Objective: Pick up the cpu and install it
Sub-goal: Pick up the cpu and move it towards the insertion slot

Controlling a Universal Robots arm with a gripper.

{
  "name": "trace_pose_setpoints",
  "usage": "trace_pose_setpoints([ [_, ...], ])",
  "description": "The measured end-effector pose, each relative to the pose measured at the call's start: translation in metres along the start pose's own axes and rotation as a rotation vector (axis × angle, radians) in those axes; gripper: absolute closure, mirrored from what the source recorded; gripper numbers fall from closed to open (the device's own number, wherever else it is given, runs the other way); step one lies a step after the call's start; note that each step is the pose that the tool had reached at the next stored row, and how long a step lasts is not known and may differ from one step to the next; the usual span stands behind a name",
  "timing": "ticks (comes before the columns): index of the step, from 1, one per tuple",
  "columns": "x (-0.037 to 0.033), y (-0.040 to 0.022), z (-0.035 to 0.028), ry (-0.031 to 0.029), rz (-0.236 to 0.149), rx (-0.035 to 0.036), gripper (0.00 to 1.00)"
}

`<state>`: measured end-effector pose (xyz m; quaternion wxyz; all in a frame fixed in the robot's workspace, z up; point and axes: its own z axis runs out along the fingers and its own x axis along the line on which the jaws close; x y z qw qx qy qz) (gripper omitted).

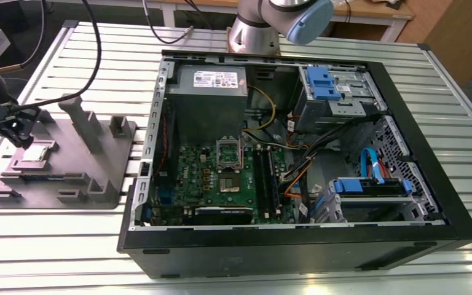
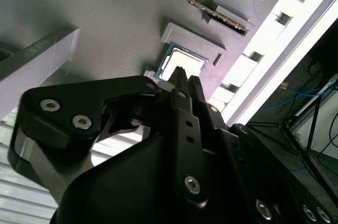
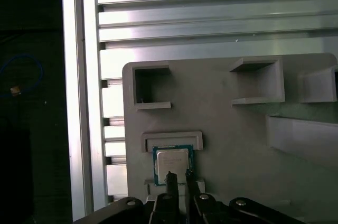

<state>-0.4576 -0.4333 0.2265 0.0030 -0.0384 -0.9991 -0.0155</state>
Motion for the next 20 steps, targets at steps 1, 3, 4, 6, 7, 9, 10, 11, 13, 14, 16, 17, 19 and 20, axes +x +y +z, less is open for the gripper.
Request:
trace_pose_setpoints([
  [1, 0.0, 0.0, 0.0, 0.0, 0.0, 0.0, 0.77],
  [3, 0.0, 0.0, 0.0001, 0.0, 0.0, 0.0, 0.71],
  [4, 0.0, 0.0, 0.0001, 0.0, 0.0, 0.0, 0.65],
  [6, 0.0, 0.0, 0.0001, 0.0, 0.0, 0.0, 0.59],
  [7, 0.0, 0.0, 0.0001, 0.0001, 0.0, 0.0, 0.53],
  [9, 0.0, 0.0, 0.0002, 0.0001, 0.0, 0.0, 0.47],
  [10, 0.0, 0.0, 0.0002, 0.0001, 0.0, 0.0, 0.42],
  [11, 0.0, 0.0, 0.0002, 0.0, 0.0, 0.0, 0.42],
  [13, 0.0, 0.0, 0.0002, 0.0001, 0.0, 0.0, 0.35],
  [14, 0.0, 0.0, 0.0003, 0.0, 0.0, 0.0, 0.35],
  [16, -0.0001, 0.0, 0.0026, -0.0014, 0.0, -0.0004, 0.35],
  [17, 0.0, 0.0001, 0.0043, -0.0019, -0.002, -0.0002, 0.35],
  [19, 0.0, 0.0003, 0.0079, -0.0023, -0.009, -0.0002, 0.35],
  [20, 0.0, 0.0004, 0.0097, -0.0022, -0.015, -0.0001, 0.35],
])
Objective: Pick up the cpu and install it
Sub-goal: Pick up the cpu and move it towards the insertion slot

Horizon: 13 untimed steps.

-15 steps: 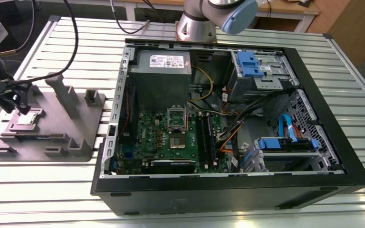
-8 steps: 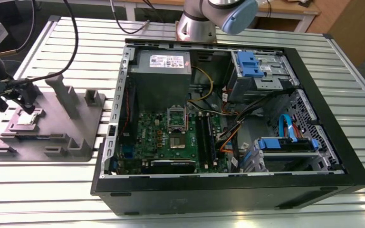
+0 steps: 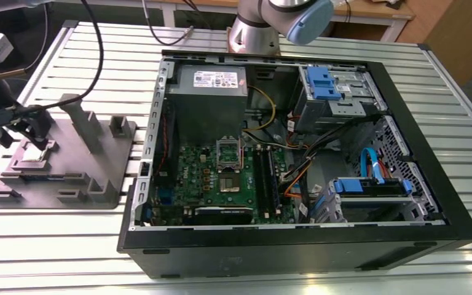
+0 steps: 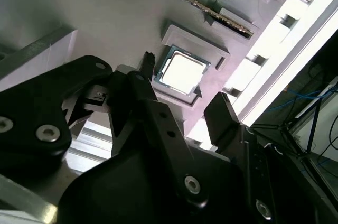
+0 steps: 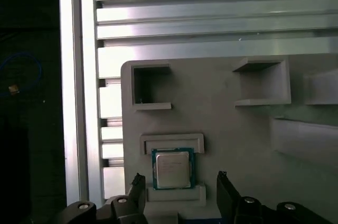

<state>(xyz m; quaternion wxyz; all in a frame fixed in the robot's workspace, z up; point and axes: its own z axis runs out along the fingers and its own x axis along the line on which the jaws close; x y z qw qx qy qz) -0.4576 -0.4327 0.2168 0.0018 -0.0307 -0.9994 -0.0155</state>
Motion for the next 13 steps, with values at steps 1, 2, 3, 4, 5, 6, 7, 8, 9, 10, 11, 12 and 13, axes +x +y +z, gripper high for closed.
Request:
trace_pose_setpoints([
  [1, 0.0, 0.0, 0.0016, 0.0003, -0.01, 0.0001, 0.35],
  [2, 0.0, 0.0001, 0.003, 0.0007, -0.023, 0.0, 0.35],
  [3, 0.0, 0.0001, 0.0043, 0.0012, -0.038, 0.0002, 0.35],
  [4, 0.0, 0.0001, 0.0055, 0.0017, -0.052, 0.0003, 0.35],
  [5, 0.0, 0.0002, 0.0069, 0.0021, -0.064, 0.0003, 0.35],
  [6, 0.0001, 0.0007, 0.0087, 0.0023, -0.071, 0.0003, 0.35],
  [7, 0.0001, 0.0011, 0.0105, 0.0024, -0.075, 0.0003, 0.35],
  [8, 0.0001, 0.0014, 0.0123, 0.0025, -0.079, 0.0004, 0.35],
  [9, 0.0002, 0.0019, 0.0141, 0.0025, -0.081, 0.0003, 0.35],
  [10, 0.0004, 0.0023, 0.0161, 0.0026, -0.083, 0.0003, 0.35],
  [11, 0.0008, 0.0025, 0.0179, 0.0026, -0.083, 0.0003, 0.35],
  [12, 0.0013, 0.0027, 0.0196, 0.0026, -0.084, 0.0003, 0.35],
  [13, 0.0019, 0.003, 0.0211, 0.0027, -0.084, 0.0004, 0.35],
])
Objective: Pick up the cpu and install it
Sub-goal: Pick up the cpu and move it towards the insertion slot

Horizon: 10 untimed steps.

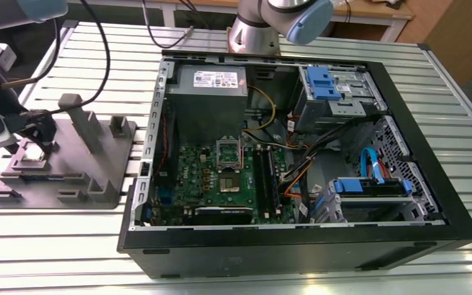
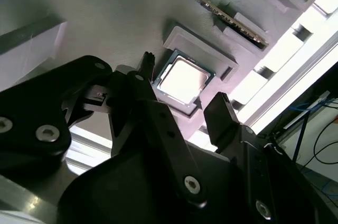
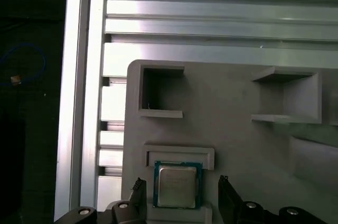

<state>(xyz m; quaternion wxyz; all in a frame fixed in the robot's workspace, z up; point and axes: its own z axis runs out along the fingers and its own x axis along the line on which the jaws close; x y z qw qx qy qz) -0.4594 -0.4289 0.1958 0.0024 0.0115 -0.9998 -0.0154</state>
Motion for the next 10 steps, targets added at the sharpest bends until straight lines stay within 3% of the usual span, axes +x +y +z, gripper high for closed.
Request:
trace_pose_setpoints([
  [10, 0.0042, 0.0024, 0.0121, -0.0001, -0.001, 0.0, 0.35],
])
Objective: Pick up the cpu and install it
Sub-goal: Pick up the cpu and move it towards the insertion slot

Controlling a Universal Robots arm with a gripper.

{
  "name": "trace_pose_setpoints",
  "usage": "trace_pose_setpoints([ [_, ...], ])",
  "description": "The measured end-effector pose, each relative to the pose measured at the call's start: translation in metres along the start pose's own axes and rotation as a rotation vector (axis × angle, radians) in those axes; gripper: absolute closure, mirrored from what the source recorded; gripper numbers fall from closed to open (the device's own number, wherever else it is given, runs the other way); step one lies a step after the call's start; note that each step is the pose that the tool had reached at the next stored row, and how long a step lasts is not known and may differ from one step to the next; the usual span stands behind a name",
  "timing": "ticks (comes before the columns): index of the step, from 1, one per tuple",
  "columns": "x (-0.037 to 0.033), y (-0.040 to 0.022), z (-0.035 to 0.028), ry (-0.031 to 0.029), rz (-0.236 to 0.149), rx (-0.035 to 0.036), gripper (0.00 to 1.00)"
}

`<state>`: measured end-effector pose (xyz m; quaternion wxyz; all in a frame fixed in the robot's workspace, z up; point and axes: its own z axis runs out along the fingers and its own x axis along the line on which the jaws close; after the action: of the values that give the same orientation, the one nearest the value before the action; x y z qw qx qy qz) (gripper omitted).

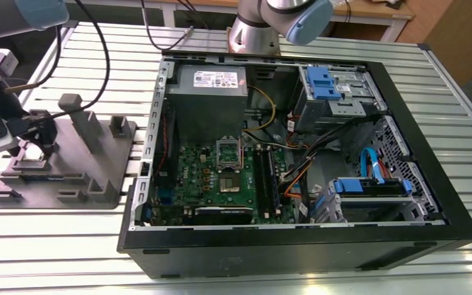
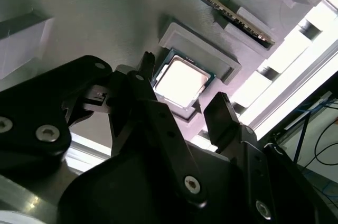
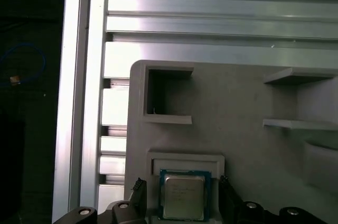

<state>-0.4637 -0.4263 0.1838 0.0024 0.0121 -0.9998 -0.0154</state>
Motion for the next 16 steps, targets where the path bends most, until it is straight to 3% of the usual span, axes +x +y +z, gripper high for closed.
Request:
trace_pose_setpoints([
  [6, 0.0, 0.0, 0.0037, -0.0001, -0.001, -0.0001, 0.35],
  [16, 0.0, 0.0, 0.0037, -0.0003, -0.001, -0.0001, 0.35],
])
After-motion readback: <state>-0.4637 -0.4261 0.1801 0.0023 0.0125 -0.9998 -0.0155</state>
